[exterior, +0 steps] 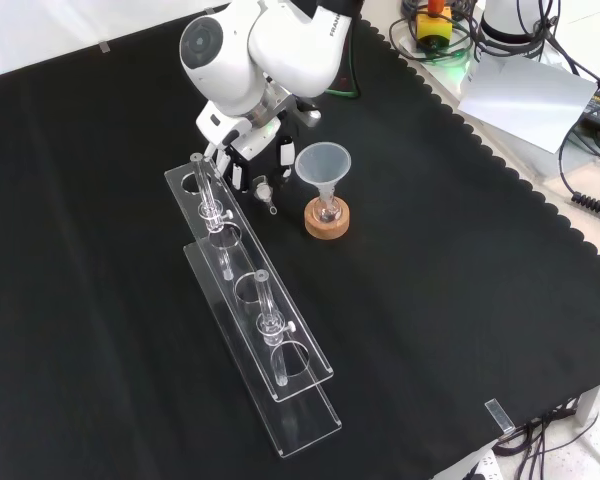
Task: Pick up the weighing funnel.
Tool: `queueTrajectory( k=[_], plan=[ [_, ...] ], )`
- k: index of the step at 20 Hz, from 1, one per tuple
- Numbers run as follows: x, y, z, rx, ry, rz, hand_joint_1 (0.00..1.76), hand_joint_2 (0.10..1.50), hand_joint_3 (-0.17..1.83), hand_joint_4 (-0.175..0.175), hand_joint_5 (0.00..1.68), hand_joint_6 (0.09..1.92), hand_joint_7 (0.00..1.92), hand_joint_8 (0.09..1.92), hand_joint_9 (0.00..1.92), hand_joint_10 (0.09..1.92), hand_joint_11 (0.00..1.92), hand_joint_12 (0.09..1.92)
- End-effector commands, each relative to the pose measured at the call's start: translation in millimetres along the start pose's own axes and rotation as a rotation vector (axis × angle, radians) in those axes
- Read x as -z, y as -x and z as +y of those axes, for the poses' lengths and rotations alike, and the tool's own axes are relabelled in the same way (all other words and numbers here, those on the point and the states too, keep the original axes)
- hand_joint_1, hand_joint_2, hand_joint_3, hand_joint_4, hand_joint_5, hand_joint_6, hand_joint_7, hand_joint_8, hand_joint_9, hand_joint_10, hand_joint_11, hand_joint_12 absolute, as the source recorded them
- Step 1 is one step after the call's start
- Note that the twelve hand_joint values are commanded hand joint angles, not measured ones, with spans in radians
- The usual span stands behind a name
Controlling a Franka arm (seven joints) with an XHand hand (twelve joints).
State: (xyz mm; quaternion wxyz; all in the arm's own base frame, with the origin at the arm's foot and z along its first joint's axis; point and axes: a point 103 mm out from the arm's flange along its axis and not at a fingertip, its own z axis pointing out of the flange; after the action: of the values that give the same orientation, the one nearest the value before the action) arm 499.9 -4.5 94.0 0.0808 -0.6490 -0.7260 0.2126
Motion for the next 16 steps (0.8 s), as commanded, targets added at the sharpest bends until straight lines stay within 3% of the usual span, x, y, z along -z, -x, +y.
queueTrajectory(
  k=[1,16],
  plan=[
    [-0.1,-2.2,2.1,-0.008,-0.003,-0.028,1.08,0.68,0.76,0.175,1.11,1.00,0.55,0.68,0.84,0.51,0.47,1.28],
    [-5.2,-2.2,3.6,0.021,0.007,-0.022,1.08,0.68,0.76,0.175,1.11,1.01,0.55,0.68,0.84,0.51,0.48,1.29]
  ],
)
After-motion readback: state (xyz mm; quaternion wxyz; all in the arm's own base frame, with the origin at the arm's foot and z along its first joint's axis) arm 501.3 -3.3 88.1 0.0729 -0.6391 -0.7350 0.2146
